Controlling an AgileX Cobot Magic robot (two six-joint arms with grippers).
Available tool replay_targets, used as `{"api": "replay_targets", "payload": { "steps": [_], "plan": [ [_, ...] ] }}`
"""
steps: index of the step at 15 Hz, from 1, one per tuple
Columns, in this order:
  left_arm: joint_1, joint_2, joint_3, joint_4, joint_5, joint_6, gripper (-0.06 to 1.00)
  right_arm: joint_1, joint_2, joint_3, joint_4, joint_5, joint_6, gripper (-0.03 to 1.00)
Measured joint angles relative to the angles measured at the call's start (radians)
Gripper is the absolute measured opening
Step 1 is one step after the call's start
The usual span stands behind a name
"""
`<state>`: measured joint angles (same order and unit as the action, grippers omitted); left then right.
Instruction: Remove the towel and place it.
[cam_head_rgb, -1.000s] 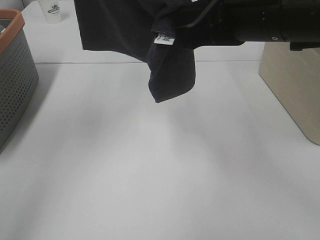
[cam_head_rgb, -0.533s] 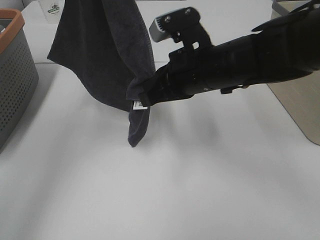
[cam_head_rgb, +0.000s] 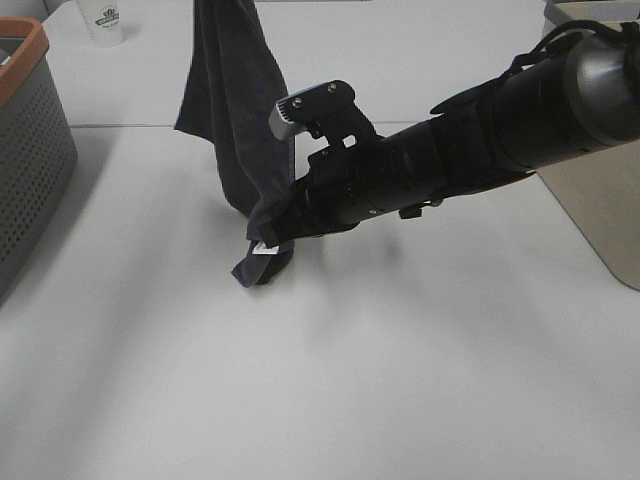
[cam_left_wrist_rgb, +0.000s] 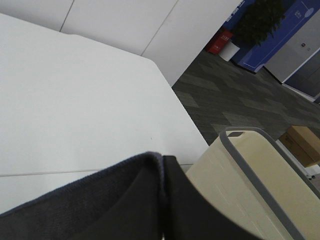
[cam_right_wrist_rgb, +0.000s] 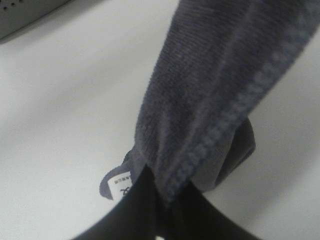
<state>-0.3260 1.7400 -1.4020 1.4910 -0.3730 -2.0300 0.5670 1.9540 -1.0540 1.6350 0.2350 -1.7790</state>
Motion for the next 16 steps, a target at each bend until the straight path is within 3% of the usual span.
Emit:
{"api": "replay_targets", "payload": {
  "steps": [1,4,7,9,13,16],
  "plan": [
    [-0.005,0.001,0.0,-0.001,0.0,0.001,0.0,0.0,0.0,-0.005,0.0,0.0,0.0,0.06],
    [-0.042,0.001,0.0,-0.003,-0.002,0.009,0.0,0.0,0.0,-0.015,0.0,0.0,0.0,0.33],
    [-0.077,0.001,0.0,-0.003,0.005,0.043,0.0,0.0,0.0,-0.015,0.004,0.0,0.0,0.36],
    [-0.084,0.001,0.0,-0.003,0.021,0.046,0.0,0.0,0.001,-0.015,0.014,0.0,0.025,0.33],
    [-0.084,0.001,0.0,-0.004,0.03,0.049,0.0,0.0,0.024,-0.017,0.026,0.0,0.042,0.02],
    [-0.084,0.001,-0.006,-0.004,0.036,0.049,0.0,0.0,0.0,-0.017,-0.091,0.002,0.19,0.02]
  ]
}}
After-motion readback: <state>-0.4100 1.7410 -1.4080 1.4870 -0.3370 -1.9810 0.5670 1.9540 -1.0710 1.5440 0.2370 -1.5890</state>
